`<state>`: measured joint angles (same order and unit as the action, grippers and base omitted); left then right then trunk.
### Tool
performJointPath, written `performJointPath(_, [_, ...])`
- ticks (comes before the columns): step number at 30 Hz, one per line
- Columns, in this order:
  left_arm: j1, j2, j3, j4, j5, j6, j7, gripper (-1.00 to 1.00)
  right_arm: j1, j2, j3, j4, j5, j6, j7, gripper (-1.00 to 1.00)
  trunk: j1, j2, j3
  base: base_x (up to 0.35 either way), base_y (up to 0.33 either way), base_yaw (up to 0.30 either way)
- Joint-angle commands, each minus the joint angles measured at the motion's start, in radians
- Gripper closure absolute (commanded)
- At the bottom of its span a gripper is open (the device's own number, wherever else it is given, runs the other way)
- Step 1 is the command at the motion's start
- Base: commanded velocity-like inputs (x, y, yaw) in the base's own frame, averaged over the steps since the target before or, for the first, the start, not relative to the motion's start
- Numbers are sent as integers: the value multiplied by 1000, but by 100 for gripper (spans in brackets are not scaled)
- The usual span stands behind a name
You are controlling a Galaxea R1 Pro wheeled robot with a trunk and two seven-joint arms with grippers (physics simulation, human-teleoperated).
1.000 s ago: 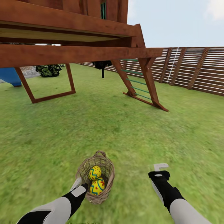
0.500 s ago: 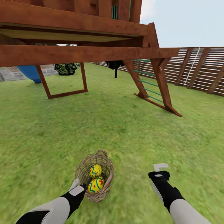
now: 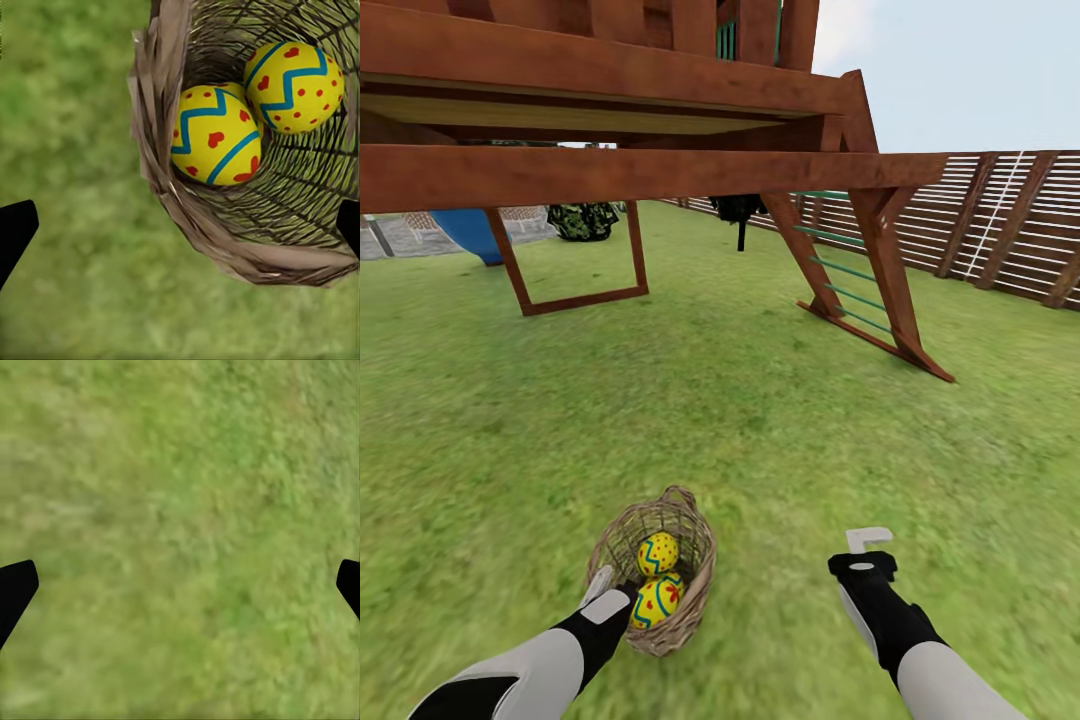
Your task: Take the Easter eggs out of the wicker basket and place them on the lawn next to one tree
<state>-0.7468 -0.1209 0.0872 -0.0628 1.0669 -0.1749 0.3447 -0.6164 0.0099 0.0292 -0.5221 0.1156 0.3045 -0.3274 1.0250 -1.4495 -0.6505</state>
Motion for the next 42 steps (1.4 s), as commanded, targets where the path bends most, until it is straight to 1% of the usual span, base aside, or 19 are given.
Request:
performJointPath(1, [0, 0, 8, -2, -3, -4, 3, -100, 0, 0, 3, -1, 10, 10, -2, -100, 0, 0, -1, 55, -44, 1])
performJointPath(2, [0, 3, 7, -3, -4, -4, 3, -100, 0, 0, 3, -1, 10, 10, -2, -100, 0, 0, -1, 122, -91, 0])
performJointPath(6, [0, 27, 2, -19, -9, -3, 2, -100, 0, 1, 4, 4, 10, 9, -2, -100, 0, 0, -1, 223, -141, 0])
performJointPath(10, [0, 38, -1, -25, -13, -3, 3, -100, 0, 1, 4, 8, 10, 6, -2, -100, 0, 0, -1, 298, -63, 0])
performJointPath(13, [0, 51, -1, -26, -14, -3, 4, -100, 0, 1, 4, 8, 10, 6, -2, -100, 0, 0, -1, 285, -11, 0])
performJointPath(17, [0, 65, 0, -23, -13, -3, 8, -100, 0, 1, 4, 8, 10, 5, -2, -100, 0, 0, -1, 70, -2, 0])
performJointPath(20, [0, 96, 0, -16, -12, -3, 17, -100, 0, 1, 3, 8, 10, 5, -2, -100, 0, 0, -1, 14, 0, 0])
performJointPath(21, [0, 106, 0, -15, -12, -3, 25, -100, 0, 1, 3, 8, 10, 5, -2, -100, 0, 0, -1, 5, 0, 0])
performJointPath(22, [0, 121, -1, -14, -12, -3, 47, -100, 0, 1, 3, 8, 10, 5, -2, -100, 0, 0, -1, 2, 0, 0])
performJointPath(23, [0, 126, -1, -14, -12, -3, 57, -100, 0, 1, 3, 8, 10, 5, -2, -100, 0, 0, -1, 1, 0, 0])
performJointPath(27, [0, 134, -3, -15, -15, 0, 80, -100, 0, 1, 3, 8, 10, 5, -2, -100, 0, 0, -1, 0, 0, 0])
performJointPath(39, [0, 130, -10, -15, -19, 1, 81, -100, 0, 1, 3, 8, 10, 5, -2, -100, 0, 0, -1, 0, 0, 0])
performJointPath(42, [0, 129, -23, -15, -19, 2, 80, -100, 0, 1, 3, 9, 10, 5, -2, -100, 0, 0, -1, 0, 0, 0])
